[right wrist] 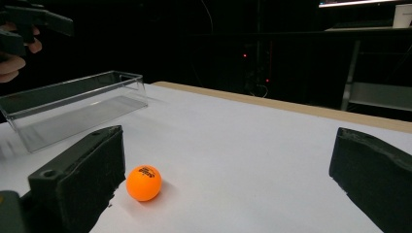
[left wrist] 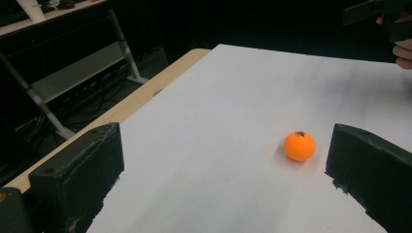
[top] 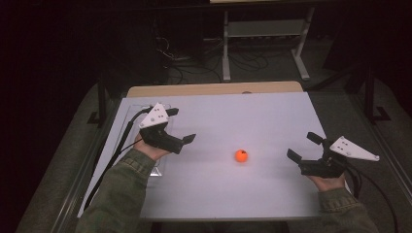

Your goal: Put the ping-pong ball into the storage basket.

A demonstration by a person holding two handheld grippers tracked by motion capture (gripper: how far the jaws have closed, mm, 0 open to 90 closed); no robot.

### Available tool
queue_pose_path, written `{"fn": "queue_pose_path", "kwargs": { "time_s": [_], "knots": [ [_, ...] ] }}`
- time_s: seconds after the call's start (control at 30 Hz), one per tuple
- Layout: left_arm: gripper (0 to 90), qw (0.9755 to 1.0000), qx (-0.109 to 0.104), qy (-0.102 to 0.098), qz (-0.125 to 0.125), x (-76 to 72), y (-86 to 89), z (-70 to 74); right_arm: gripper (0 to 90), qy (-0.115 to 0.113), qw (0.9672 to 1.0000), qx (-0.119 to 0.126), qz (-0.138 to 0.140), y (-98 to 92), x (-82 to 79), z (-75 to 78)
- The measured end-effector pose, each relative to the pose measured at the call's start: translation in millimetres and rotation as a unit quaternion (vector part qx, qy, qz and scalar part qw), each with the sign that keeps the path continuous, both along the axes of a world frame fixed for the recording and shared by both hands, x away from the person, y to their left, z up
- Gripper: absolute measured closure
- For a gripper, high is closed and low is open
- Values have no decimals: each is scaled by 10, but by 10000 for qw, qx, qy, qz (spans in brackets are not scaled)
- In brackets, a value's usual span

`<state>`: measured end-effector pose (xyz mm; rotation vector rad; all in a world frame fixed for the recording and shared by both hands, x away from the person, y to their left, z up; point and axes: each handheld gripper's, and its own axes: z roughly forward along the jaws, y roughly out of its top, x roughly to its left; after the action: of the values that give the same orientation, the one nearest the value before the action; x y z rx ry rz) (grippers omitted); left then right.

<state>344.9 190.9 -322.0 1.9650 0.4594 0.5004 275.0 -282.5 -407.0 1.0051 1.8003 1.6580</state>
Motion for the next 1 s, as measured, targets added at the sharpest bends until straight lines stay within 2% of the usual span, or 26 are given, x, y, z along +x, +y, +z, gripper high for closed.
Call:
{"fn": "queue_pose_path", "kwargs": {
  "time_s": [0.23,0.33,0.43,0.6,0.67,0.73,1.0],
  "knots": [
    [1,9999,-6,73,-88,54,-101,13,0,0,10000,11,-3,-3,2,0],
    [10,9999,61,106,-108,75,-144,18,0,2,10000,20,-6,-4,0,1],
    [13,9997,132,168,-116,98,-185,14,0,2,10000,25,-8,-8,0,0],
    [13,9995,90,274,-150,140,-253,16,0,-5,10000,31,-3,-9,1,0],
    [13,9992,138,319,-183,159,-283,18,0,-10,10000,36,-6,-11,1,1],
    [13,9988,219,365,-227,175,-341,22,0,-13,10000,36,-3,-14,1,0],
    [13,9982,270,412,-348,228,-547,54,0,-11,10000,53,-5,-16,-2,2]
  ]
}}
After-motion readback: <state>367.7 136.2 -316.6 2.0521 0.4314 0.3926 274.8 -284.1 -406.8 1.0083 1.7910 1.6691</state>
